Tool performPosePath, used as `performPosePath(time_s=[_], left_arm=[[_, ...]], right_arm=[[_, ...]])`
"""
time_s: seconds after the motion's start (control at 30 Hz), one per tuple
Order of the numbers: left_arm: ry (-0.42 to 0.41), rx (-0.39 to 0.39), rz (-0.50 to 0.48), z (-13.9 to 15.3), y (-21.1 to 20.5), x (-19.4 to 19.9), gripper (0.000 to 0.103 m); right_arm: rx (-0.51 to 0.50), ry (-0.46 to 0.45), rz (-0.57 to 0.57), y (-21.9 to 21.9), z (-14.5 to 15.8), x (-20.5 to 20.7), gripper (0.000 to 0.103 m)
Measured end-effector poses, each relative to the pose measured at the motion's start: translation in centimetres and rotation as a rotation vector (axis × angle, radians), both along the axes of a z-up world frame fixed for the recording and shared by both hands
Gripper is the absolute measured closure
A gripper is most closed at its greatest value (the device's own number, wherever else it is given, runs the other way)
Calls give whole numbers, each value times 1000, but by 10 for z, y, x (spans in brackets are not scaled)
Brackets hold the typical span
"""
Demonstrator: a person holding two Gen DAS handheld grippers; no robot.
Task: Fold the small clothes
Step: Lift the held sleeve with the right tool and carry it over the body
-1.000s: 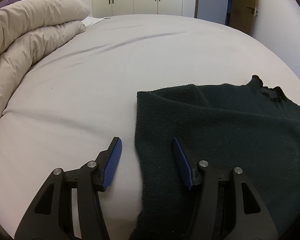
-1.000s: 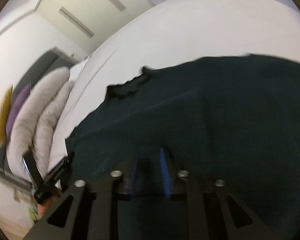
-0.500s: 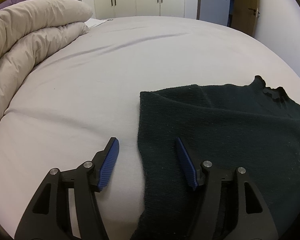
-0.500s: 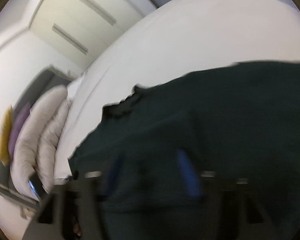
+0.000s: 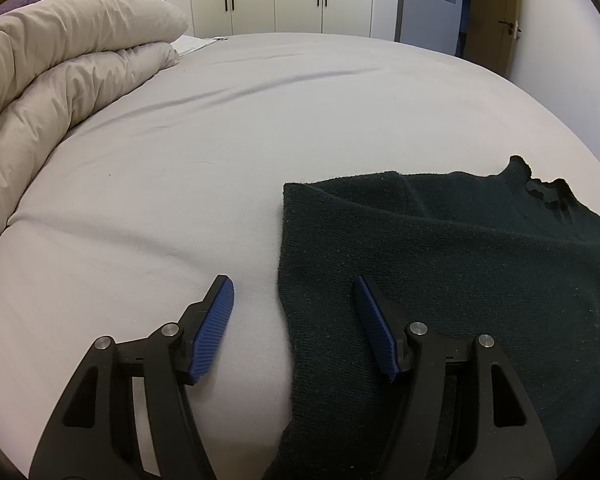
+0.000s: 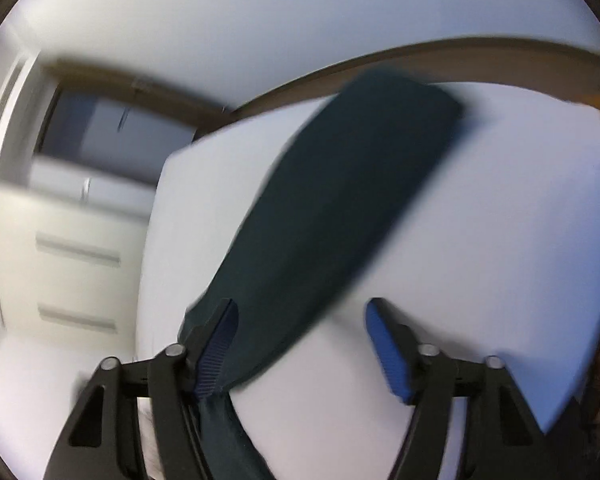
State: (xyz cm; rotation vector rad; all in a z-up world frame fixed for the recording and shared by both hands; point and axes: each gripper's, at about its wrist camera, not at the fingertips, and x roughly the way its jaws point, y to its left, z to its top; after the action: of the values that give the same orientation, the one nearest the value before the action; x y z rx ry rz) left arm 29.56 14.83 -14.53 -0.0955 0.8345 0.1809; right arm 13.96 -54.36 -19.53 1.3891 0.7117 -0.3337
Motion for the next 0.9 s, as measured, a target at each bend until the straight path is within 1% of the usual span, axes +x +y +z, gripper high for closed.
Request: performPosePath(time_s=[0.03, 0.07, 0.1, 0.17, 0.3, 0.37, 0.4, 0.43, 0.5, 0.6, 0.73, 0.77, 0.83, 0.9], left_arm=[[0, 2, 0, 0, -1, 0, 40], [0, 3, 1, 0, -1, 0, 40], [0, 5, 2, 0, -2, 0, 40], [0, 5, 3, -1, -2, 0, 40], [-1, 3, 2, -1, -3, 0, 40], [-1, 3, 2, 0, -3, 0, 40], [-2, 2, 3, 0, -2, 0, 40], [-2, 0, 3, -1, -2, 0, 40], [-2, -2, 3, -1, -2, 0, 40], [-2, -4, 3, 0, -2, 0, 40], [-2, -7, 4, 0, -2, 0, 40], [-2, -8, 4, 0, -2, 0, 40], [-3, -13, 4, 0, -2, 0, 40], [-3, -16, 5, -1, -2, 0, 40]], right_arm=[[42, -10, -22, -7, -6, -7, 45], [92, -21, -39, -12, -11, -11, 45], [114, -26, -51, -14, -13, -11, 45], [122, -32, -58, -13, -14, -4, 41], [146, -72, -82, -7, -19, 15, 40], [170, -108, -134, -2, -23, 19, 41], [178, -125, -160, -9, -26, 19, 41], [189, -153, -209, -9, -28, 18, 41], [202, -182, -266, -10, -32, 16, 42], [171, -208, -312, -10, -31, 17, 43], [122, -203, -346, -2, -29, 23, 53], [125, -200, -356, 2, -32, 31, 55], [147, -210, -383, 3, -35, 27, 61], [159, -205, -398, -6, -36, 22, 62]])
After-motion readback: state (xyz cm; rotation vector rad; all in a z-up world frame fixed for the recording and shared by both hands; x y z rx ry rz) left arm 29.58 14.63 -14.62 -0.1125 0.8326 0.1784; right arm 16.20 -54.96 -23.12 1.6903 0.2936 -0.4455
